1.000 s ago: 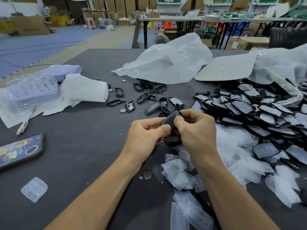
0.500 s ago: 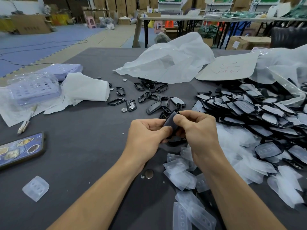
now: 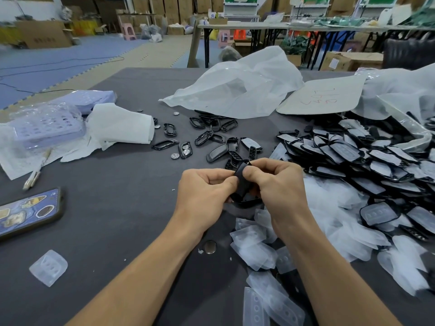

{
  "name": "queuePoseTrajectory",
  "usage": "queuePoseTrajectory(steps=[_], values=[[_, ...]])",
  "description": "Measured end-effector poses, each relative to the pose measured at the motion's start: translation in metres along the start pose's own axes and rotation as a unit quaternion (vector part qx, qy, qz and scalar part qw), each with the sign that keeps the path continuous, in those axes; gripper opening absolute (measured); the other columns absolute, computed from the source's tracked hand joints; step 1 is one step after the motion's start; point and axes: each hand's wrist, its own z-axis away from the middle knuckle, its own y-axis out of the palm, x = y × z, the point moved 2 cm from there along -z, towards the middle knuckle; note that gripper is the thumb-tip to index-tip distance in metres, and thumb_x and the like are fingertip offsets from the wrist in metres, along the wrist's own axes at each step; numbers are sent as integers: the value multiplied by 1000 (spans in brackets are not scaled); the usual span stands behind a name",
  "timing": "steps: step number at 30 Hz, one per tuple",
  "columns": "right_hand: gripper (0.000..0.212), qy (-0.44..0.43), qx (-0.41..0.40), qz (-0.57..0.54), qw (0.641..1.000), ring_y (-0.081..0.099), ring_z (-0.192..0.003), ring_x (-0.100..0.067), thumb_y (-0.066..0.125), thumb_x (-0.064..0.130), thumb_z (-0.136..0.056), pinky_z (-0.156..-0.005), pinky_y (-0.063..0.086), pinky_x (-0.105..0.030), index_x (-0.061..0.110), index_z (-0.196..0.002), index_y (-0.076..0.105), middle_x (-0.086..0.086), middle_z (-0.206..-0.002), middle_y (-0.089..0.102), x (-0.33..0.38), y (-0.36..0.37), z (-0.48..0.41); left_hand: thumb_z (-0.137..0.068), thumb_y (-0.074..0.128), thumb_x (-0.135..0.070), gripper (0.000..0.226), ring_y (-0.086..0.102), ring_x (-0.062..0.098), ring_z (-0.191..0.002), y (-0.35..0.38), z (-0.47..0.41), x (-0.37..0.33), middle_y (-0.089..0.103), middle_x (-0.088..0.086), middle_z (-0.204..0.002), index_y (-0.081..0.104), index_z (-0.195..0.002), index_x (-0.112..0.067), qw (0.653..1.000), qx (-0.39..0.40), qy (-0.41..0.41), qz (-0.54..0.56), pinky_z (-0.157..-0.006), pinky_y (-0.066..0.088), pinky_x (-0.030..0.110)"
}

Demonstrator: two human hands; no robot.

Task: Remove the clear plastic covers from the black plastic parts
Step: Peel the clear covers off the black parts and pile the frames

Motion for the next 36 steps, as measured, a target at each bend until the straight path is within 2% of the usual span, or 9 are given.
queuePoseTrajectory(steps=[3,7,11,16,20,23,26,32,36], values=[[20,-24,10,4,1000,61,-52,-12,74,13,-84,-50,54,-31,24,-68,78,0,-61,71,2,1,2,-87,79,-6,14,70,23,-65,0,0,-1,79,6,-74,84,-88,-19,1000,-3,9,-7,-61,59,31],[25,-40,-4,29,999,63,-54,-18,74,10,-88,-58,59,-46,25,-68,78,-2,-59,70,1,1,1,-88,78,-8,15,76,30,-69,0,2,-1,79,2,-73,84,-92,-22,998,9,39,-48,-66,62,42],[27,-38,-8,16,999,59,-53,-18,75,9,-88,-59,56,-42,24,-66,78,-2,-56,67,2,-1,0,-88,79,-9,23,78,13,-72,3,5,-2,80,-6,-77,83,-90,-32,996,18,56,-63,-66,61,31],[24,12,70,-46,996,72,-64,-31,71,-1,-88,-62,64,-46,20,-79,80,-9,-72,75,3,4,5,-92,75,-6,17,74,15,-59,6,6,-5,80,3,-74,83,-86,-19,998,-38,-1,41,-55,58,22],[15,1,36,-7,999,76,-72,-37,74,12,-75,-71,63,-55,26,-78,78,-10,-76,77,-3,5,4,-96,69,-6,32,78,18,-68,8,10,-6,80,6,-77,83,-79,-28,994,-20,-24,101,-58,60,24],[20,-14,27,30,999,77,-71,-27,74,11,-78,-72,64,-50,30,-76,79,-4,-73,77,-6,2,1,-94,72,-20,18,79,16,-72,5,9,-4,80,-2,-76,81,-86,-34,1000,-15,-15,3,-67,64,32],[19,-25,44,62,997,76,-70,-22,74,10,-77,-70,64,-46,28,-77,80,-1,-71,77,-6,1,-1,-82,78,-31,24,75,4,-66,-3,3,-7,77,-16,-71,76,-82,-54,994,-57,22,-88,-65,60,23],[18,-27,71,80,994,73,-78,-37,69,5,-75,-75,61,-58,19,-77,81,-8,-73,76,-2,3,1,-79,85,-13,25,70,3,-59,-14,-5,-10,78,-8,-69,82,-82,-37,994,-72,47,-65,-58,52,18],[20,-10,80,44,996,69,-62,-23,72,0,-85,-65,60,-42,17,-81,81,-11,-74,76,-1,3,1,-80,81,2,19,71,14,-56,-18,-7,-9,77,9,-68,81,-75,-16,993,-105,-19,52,-52,52,19]])
